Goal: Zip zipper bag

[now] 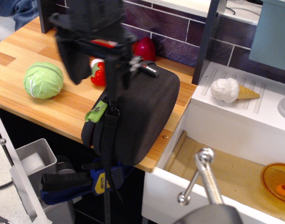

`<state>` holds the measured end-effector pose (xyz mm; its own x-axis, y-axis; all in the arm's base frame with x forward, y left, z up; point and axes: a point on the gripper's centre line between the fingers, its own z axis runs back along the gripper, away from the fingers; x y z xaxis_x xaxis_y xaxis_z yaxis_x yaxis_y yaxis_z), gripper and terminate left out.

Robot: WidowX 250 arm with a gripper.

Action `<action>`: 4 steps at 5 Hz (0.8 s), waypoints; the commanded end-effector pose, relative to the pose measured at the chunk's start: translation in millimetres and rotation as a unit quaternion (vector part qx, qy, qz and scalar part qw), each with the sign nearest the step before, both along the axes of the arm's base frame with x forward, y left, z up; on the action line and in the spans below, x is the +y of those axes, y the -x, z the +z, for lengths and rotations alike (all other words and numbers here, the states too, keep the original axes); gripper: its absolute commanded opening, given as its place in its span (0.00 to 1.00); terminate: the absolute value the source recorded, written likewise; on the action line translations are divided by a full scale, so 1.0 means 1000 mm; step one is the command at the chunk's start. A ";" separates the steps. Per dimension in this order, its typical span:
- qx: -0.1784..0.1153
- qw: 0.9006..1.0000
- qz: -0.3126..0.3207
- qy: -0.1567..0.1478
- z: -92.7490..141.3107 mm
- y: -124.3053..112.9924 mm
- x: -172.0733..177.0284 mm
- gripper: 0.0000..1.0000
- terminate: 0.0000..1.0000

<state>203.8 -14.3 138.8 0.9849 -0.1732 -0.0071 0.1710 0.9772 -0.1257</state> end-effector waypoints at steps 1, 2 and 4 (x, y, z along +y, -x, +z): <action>-0.021 1.000 -0.014 -0.015 -0.017 0.000 0.006 1.00 0.00; -0.028 0.999 -0.011 -0.021 -0.025 -0.001 0.004 1.00 0.00; -0.042 0.998 -0.015 -0.044 -0.044 -0.001 -0.001 1.00 0.00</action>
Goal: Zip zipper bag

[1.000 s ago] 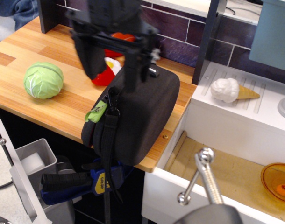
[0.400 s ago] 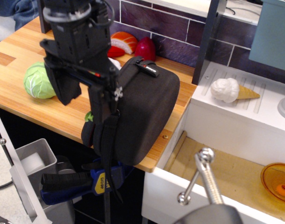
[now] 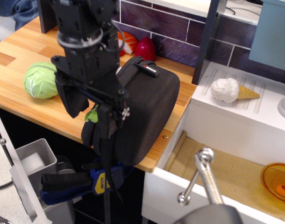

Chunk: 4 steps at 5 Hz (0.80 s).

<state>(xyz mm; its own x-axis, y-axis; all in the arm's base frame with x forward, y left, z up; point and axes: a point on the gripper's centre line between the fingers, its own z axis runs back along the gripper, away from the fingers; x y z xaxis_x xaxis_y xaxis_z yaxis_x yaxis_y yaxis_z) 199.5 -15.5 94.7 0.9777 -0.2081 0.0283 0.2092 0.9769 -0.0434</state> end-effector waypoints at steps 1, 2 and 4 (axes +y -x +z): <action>-0.023 1.000 0.007 -0.008 -0.004 -0.006 0.001 0.00 0.00; -0.024 1.000 0.013 -0.003 0.000 -0.009 0.002 0.00 0.00; -0.022 0.999 0.018 -0.018 -0.009 0.001 0.003 0.00 0.00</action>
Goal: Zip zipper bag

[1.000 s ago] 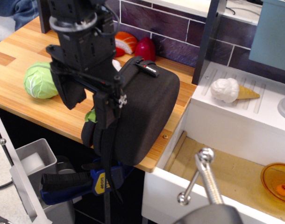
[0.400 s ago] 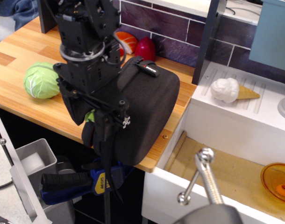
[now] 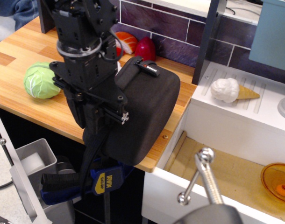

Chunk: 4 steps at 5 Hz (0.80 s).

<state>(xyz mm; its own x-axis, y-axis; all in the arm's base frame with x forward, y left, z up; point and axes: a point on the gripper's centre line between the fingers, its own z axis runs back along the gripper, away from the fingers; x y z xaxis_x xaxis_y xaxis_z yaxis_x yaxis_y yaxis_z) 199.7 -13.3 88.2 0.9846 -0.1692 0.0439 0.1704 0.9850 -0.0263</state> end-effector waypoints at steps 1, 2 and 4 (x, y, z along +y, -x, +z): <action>-0.006 0.999 -0.013 -0.030 -0.025 0.019 0.006 0.00 0.00; -0.009 0.999 -0.013 -0.042 -0.043 0.023 0.007 0.00 0.00; -0.016 0.996 0.004 -0.087 -0.082 0.021 0.022 0.00 0.00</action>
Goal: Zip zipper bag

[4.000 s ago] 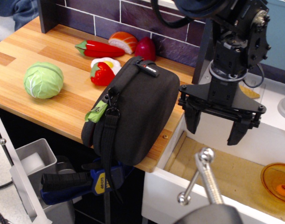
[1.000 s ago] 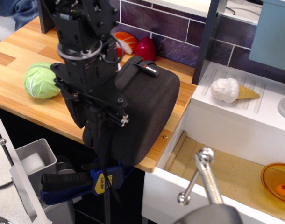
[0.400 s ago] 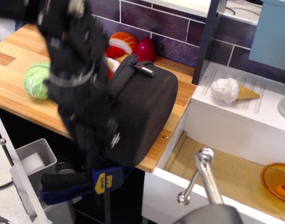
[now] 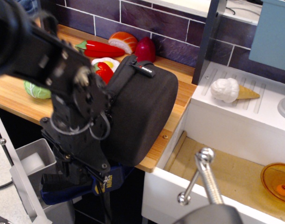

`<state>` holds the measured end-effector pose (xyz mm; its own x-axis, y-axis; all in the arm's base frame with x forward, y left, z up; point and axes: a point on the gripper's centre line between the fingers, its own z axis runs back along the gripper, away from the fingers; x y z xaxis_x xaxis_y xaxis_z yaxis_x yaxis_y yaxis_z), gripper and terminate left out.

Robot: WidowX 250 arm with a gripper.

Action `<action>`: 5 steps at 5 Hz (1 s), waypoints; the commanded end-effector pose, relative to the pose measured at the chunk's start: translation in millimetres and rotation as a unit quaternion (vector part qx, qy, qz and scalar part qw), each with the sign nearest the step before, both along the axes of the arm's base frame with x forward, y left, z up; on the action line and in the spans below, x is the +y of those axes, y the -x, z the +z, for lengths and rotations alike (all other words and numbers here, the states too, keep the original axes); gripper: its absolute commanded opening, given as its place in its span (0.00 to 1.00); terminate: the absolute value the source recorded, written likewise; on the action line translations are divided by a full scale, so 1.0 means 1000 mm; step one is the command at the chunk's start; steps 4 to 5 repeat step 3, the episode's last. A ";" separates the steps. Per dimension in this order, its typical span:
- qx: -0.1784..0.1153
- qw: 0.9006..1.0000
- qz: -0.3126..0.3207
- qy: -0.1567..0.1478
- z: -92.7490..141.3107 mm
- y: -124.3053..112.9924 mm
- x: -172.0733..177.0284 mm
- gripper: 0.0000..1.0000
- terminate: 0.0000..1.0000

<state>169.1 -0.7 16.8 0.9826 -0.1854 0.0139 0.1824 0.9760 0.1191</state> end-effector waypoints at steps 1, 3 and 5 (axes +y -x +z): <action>-0.040 0.999 0.013 -0.017 -0.026 -0.025 0.014 0.00 0.00; -0.099 0.994 0.019 0.039 -0.034 -0.038 0.022 0.00 1.00; -0.099 0.994 0.019 0.039 -0.034 -0.038 0.022 0.00 1.00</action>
